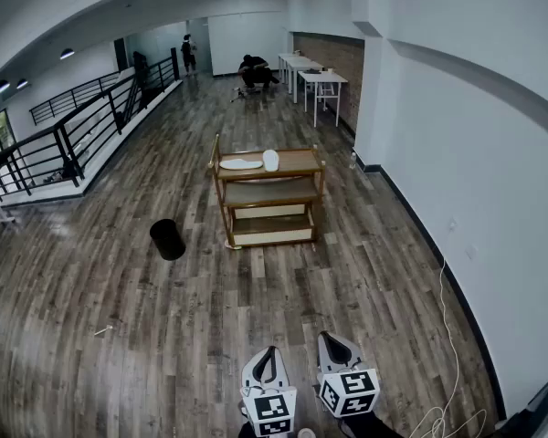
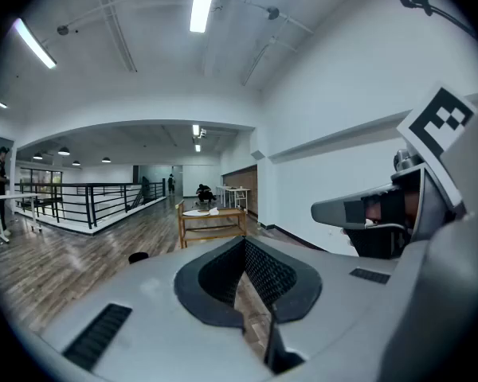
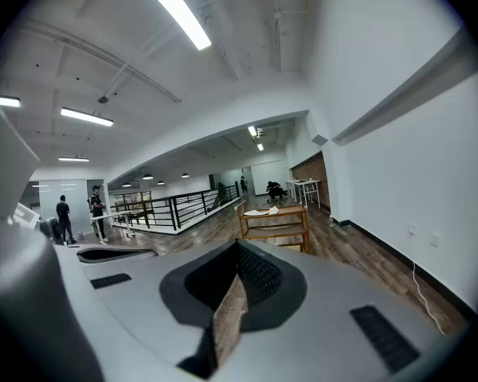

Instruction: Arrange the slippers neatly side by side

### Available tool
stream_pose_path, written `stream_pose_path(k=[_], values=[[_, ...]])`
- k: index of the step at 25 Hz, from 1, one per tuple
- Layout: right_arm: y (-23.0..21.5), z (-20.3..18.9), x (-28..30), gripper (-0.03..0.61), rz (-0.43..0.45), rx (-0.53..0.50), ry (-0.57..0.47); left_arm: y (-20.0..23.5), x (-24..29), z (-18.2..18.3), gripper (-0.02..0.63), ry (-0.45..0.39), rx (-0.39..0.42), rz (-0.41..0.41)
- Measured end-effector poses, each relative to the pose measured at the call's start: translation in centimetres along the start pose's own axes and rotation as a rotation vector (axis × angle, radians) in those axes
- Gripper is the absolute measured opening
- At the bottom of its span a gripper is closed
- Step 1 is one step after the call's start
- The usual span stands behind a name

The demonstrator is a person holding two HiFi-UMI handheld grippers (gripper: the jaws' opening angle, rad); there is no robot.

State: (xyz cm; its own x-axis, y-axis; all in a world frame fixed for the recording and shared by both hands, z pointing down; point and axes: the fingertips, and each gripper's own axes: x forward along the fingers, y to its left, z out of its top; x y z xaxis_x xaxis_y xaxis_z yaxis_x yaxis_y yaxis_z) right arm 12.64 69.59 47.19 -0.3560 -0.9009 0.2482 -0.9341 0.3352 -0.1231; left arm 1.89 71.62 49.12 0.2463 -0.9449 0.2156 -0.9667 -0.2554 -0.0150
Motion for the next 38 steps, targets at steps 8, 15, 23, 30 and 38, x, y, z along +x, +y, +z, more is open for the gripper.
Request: stream_pose_path(k=[8,15,23,30,38], values=[[-0.3,0.0,0.1,-0.002,0.002,0.0,0.001,-0.2,0.2,0.0,0.002,0.0,-0.003,0.004],[-0.4,0.0,0.2,-0.002,-0.002,0.011,-0.008,0.0,0.3,-0.1,0.002,0.001,-0.007,0.004],[-0.9,-0.2,0.1,-0.002,-0.031,0.034,-0.015,0.6,0.0,-0.5,0.002,0.006,-0.021,0.017],[-0.7,0.4,0.3,-0.002,-0.05,0.094,-0.018,3.6,-1.1,-0.2,0.002,-0.014,-0.106,0.062],[0.5,0.2,0.1,-0.002,-0.088,0.063,-0.023,4.4,-1.9,-1.3,0.002,-0.003,-0.144,0.021]])
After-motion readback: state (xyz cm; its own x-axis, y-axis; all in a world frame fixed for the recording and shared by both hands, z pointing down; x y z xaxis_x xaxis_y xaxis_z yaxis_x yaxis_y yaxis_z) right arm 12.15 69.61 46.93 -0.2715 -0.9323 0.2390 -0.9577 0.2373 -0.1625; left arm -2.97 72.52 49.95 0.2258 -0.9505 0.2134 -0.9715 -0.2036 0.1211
